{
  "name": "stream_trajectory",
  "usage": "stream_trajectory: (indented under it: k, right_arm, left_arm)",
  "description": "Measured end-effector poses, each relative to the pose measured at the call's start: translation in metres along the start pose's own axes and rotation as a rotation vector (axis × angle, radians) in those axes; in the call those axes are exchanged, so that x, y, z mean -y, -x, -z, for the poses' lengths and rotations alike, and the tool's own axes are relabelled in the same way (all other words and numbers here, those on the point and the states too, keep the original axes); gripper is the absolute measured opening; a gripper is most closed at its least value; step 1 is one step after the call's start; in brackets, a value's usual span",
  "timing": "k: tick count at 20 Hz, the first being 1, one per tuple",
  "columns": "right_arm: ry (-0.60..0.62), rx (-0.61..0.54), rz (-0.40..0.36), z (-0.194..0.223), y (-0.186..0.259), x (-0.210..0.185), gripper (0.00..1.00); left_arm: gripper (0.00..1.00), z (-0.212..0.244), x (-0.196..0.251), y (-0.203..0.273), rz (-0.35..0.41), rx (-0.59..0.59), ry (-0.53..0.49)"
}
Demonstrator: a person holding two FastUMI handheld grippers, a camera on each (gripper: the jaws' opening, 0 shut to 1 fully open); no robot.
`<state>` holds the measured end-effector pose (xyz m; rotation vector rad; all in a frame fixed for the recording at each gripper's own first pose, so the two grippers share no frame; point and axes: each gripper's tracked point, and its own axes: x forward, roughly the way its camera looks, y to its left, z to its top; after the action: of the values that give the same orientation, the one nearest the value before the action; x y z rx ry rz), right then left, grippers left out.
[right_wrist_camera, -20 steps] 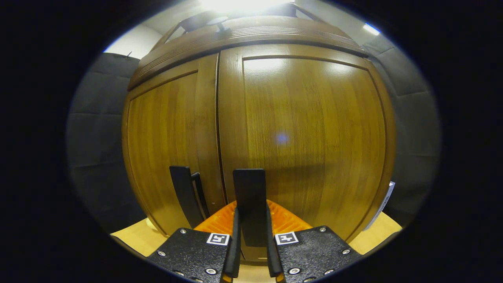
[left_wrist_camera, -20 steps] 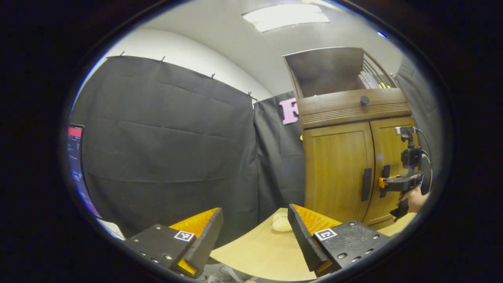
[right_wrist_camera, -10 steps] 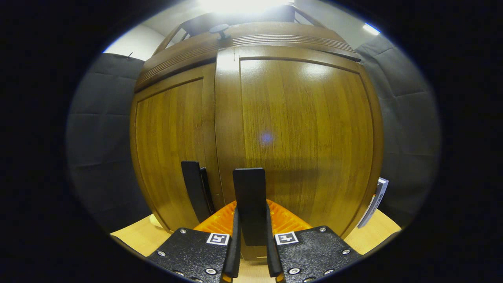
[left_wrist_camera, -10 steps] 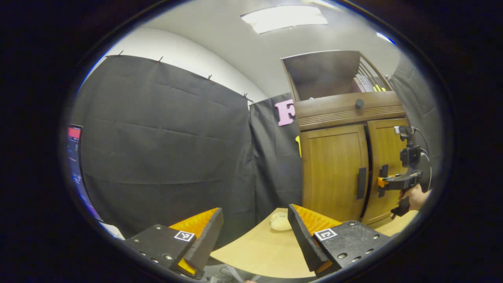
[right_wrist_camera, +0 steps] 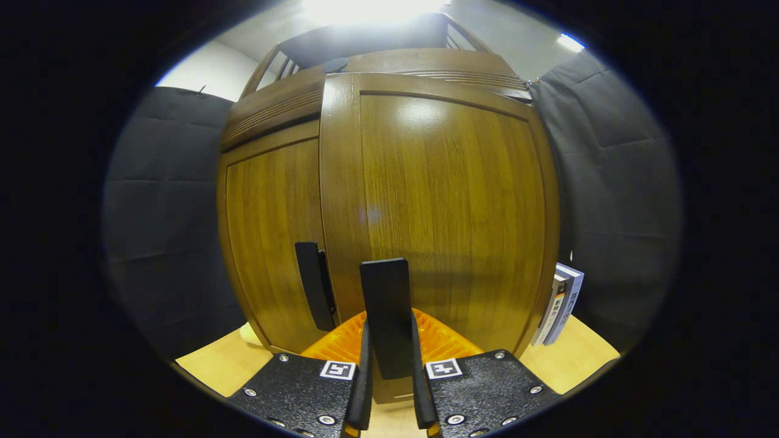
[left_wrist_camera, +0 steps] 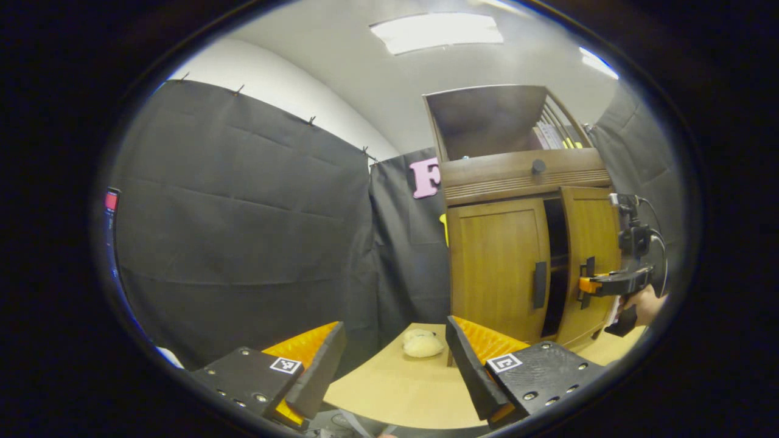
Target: Open the right door of the double-door shoe cabinet with the right hand, and open the left door with the left hand.
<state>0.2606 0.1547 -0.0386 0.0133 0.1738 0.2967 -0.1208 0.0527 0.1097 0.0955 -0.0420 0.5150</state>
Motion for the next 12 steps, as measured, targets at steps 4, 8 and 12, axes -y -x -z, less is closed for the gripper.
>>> stream_trajectory:
  k: [4, 8, 12]
  right_arm:
    - [-0.003, -0.001, 0.016, -0.0011, -0.0018, 0.0013, 0.28]
    - [-0.011, -0.001, 0.033, -0.0018, -0.0008, 0.0017, 0.28]
    - [-0.016, -0.001, 0.047, -0.0024, 0.0001, 0.0016, 0.28]
  left_arm:
    - [1.00, 0.0002, 0.0024, -0.0039, 0.036, 0.005, 0.007]
    - [1.00, -0.0018, 0.0044, -0.0053, 0.077, 0.004, 0.025]
    - [1.00, -0.0049, 0.0060, -0.0088, 0.134, 0.003, 0.041]
